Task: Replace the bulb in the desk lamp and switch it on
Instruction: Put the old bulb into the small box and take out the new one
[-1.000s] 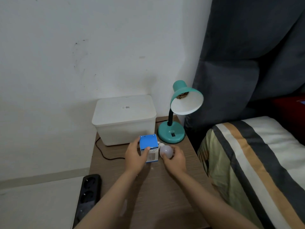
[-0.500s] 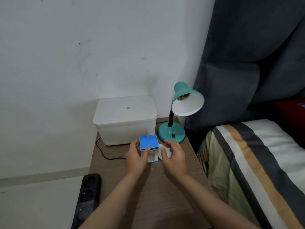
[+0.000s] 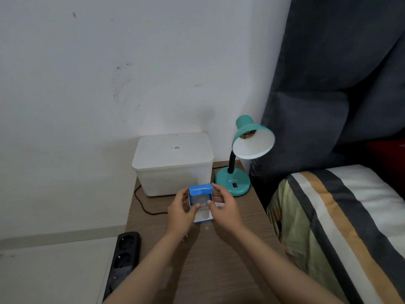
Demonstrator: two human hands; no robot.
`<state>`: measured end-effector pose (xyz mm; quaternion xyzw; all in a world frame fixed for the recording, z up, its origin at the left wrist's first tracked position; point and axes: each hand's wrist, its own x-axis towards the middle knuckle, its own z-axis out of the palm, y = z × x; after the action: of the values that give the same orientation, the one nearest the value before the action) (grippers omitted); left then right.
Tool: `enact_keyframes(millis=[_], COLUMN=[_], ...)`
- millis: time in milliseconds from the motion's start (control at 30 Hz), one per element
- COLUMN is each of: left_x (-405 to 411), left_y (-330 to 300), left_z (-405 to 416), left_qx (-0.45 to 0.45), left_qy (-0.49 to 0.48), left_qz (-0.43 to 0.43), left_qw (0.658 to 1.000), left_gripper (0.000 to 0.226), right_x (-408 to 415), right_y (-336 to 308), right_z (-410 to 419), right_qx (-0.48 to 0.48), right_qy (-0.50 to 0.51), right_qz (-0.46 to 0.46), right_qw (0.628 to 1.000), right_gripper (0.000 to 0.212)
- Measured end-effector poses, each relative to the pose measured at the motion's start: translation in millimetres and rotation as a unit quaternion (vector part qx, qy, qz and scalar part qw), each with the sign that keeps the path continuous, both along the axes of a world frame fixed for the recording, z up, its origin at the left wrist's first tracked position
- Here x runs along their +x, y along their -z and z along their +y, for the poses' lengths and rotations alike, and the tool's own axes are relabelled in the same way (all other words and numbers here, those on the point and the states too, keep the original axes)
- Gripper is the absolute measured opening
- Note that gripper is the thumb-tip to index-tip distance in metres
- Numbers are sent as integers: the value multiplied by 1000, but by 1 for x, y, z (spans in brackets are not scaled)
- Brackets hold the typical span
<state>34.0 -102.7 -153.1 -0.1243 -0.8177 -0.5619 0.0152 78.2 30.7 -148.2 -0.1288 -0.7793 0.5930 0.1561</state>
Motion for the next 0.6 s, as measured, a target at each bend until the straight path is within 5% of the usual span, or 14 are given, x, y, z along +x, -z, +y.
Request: enact_keyframes(millis=[167,333,600], left_x=[-11,-33,-35], left_y=[1,8,1], left_z=[-11,-20,-20], left_qx=[-7,-72,-50], left_qy=[62,130,172], left_qz=[-29,-94,-156], left_qw=[998,984,971], left_gripper=[71,95,89], right_x=[-4,-8,-28], right_y=[-6,-6,-16], right_z=[4,5,17], right_qx=[19,71,253], right_qy=[-23,-27,-92], right_qz=[-21,-50,-117], right_qw=[999,996,956], right_gripper=[61,46,53])
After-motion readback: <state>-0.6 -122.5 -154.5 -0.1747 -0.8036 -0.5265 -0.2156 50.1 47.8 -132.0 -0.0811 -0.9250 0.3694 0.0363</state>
